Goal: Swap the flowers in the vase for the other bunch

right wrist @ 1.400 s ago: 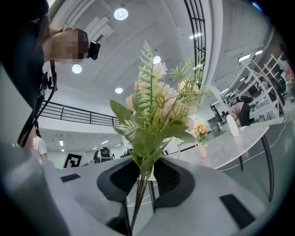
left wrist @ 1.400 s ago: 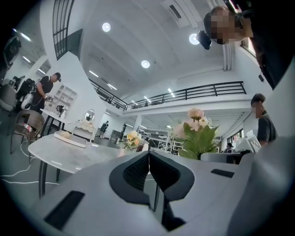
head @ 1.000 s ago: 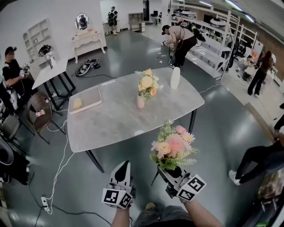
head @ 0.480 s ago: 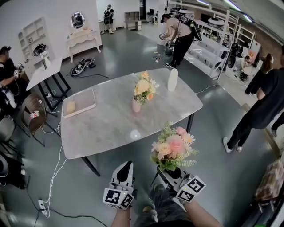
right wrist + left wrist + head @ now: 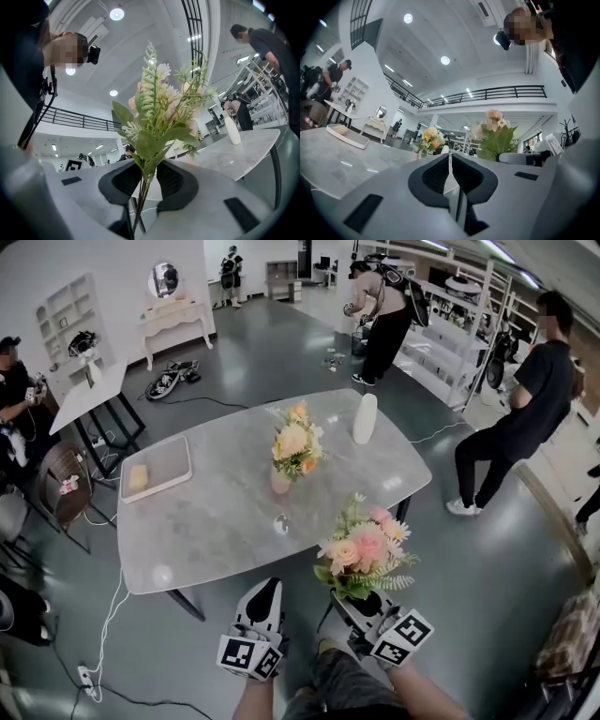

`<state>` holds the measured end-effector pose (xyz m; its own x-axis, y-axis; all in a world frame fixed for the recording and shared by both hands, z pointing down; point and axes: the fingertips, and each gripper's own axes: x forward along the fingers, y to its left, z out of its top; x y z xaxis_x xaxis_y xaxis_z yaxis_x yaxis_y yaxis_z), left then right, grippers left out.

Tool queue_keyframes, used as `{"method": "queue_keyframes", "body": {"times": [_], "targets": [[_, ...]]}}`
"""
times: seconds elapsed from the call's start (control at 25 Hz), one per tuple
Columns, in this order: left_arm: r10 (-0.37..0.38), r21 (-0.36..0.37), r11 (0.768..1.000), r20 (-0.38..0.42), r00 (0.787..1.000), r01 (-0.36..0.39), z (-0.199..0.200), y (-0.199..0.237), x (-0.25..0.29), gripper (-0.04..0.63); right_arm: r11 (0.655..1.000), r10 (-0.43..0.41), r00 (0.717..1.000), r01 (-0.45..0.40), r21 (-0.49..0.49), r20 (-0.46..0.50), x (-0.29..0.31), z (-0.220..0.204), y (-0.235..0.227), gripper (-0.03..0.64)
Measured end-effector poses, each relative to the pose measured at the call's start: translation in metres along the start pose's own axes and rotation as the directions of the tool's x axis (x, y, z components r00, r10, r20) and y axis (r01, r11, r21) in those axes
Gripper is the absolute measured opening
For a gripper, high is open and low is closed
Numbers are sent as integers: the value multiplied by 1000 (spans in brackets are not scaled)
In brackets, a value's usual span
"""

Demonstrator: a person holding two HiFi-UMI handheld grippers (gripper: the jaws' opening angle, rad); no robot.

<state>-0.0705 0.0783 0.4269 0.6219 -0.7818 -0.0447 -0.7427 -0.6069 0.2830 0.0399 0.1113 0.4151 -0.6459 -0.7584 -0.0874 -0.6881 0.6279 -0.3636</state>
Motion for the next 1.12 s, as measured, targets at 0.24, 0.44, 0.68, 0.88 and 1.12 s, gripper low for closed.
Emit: {"method": "queue_keyframes", "body": {"times": [0.24, 0.44, 0.68, 0.88, 1.12], "targets": [[15, 14, 1000, -6, 1000, -15, -5, 14, 30, 15, 1000, 7, 1000, -7, 16, -13, 17, 0, -31, 98], [34, 5, 999, -10, 999, -34, -8, 23, 53, 17, 999, 17, 1000, -16, 29, -14, 27, 3, -55, 98], [60, 10, 998, -20, 998, -59, -15, 33, 75, 17, 999, 19, 1000, -19, 44, -12, 35, 8, -81, 98], [83, 7, 997, -15, 996, -83, -22, 41, 92, 17, 999, 23, 1000, -23, 46, -9, 44, 10, -101, 98], [80, 23, 997, -10, 997, -79, -28, 48, 113, 17, 1000, -1, 1000, 1, 17, 9, 56, 13, -115, 98]]}}
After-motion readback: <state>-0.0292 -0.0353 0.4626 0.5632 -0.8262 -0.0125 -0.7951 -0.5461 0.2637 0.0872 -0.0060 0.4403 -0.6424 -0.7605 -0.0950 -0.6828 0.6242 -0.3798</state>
